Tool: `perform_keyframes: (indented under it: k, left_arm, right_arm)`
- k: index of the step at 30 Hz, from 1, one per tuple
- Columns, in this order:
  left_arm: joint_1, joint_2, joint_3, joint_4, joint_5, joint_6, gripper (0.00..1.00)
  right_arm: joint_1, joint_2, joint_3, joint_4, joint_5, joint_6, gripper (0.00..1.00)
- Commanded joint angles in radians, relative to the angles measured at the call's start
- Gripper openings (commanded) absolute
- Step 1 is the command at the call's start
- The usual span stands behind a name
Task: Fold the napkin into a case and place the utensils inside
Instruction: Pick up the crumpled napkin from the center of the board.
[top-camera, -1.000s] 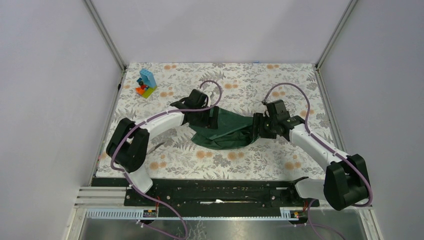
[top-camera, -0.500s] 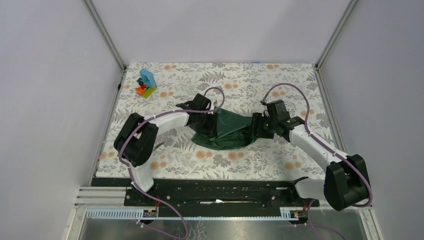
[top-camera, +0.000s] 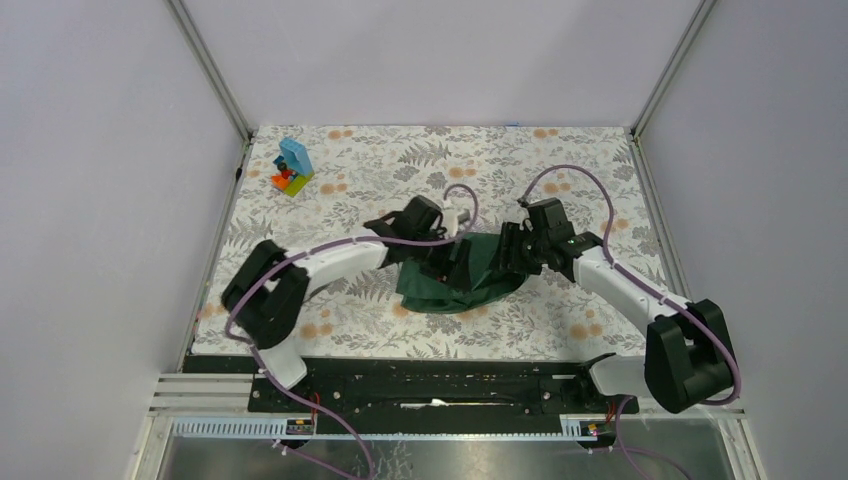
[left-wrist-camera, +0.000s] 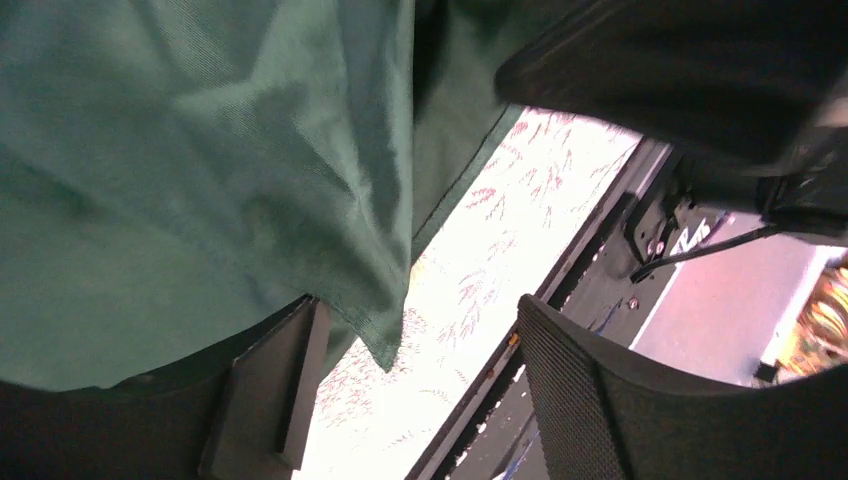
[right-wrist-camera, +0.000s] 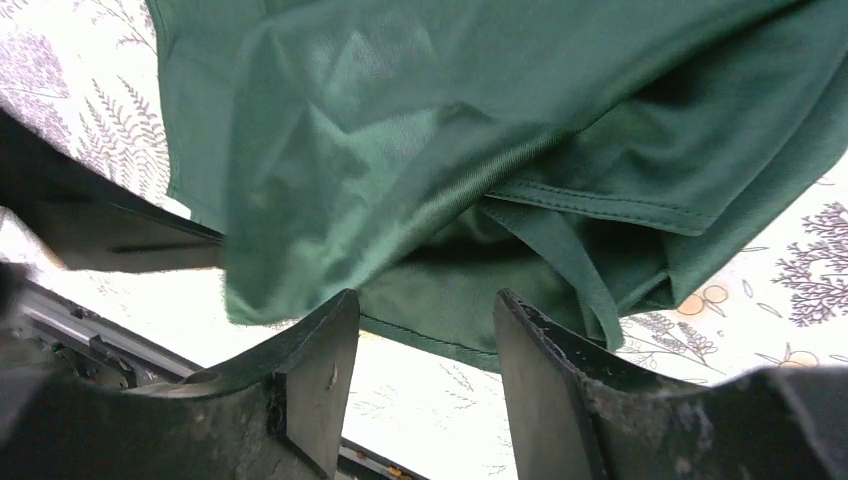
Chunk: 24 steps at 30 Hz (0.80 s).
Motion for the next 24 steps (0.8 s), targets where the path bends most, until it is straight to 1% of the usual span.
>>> perform_keyframes:
  k: [1, 3, 5, 6, 7, 8, 9, 11, 13, 17, 18, 21, 24]
  left_arm:
    - [0.121, -0.211, -0.018, 0.057, -0.081, 0.025, 0.78]
    - [0.189, -0.28, -0.04, 0.071, -0.142, 0.007, 0.82]
    - [0.246, -0.346, -0.054, 0.074, -0.239, -0.012, 0.87]
    - [0.275, -0.379, -0.067, 0.081, -0.284, -0.024, 0.9]
    - [0.296, -0.406, -0.085, 0.093, -0.323, -0.033, 0.92]
    - [0.311, -0.433, -0.094, 0.096, -0.356, -0.04, 0.93]
    - [0.319, -0.455, -0.1, 0.097, -0.393, -0.045, 0.94]
    - [0.323, -0.493, -0.113, 0.098, -0.459, -0.053, 0.94]
    - [0.325, -0.527, -0.123, 0.094, -0.521, -0.06, 0.94]
    - [0.331, -0.611, -0.152, 0.106, -0.64, -0.072, 0.94]
    - [0.334, -0.632, -0.161, 0.112, -0.662, -0.074, 0.94]
    - [0.336, -0.681, -0.185, 0.132, -0.708, -0.074, 0.95]
    - [0.337, -0.712, -0.199, 0.142, -0.733, -0.076, 0.95]
  right_arm:
    - [0.056, 0.029, 0.048, 0.021, 0.062, 0.04, 0.59]
    - [0.101, 0.046, 0.061, 0.022, 0.095, 0.067, 0.6]
    - [0.153, 0.072, 0.079, 0.023, 0.132, 0.106, 0.63]
    - [0.185, 0.088, 0.091, 0.021, 0.156, 0.126, 0.72]
    - [0.216, 0.106, 0.103, 0.017, 0.185, 0.145, 0.93]
    - [0.248, 0.124, 0.122, 0.012, 0.21, 0.158, 0.99]
    - [0.278, 0.143, 0.131, 0.01, 0.243, 0.163, 1.0]
    - [0.351, 0.18, 0.182, -0.016, 0.346, 0.163, 0.98]
    - [0.428, 0.23, 0.245, -0.066, 0.484, 0.15, 0.97]
    - [0.565, 0.362, 0.396, -0.212, 0.743, 0.107, 0.92]
    - [0.603, 0.392, 0.426, -0.236, 0.779, 0.101, 0.9]
    - [0.706, 0.496, 0.525, -0.323, 0.937, 0.079, 0.82]
    - [0.77, 0.606, 0.615, -0.418, 1.053, 0.062, 0.74]
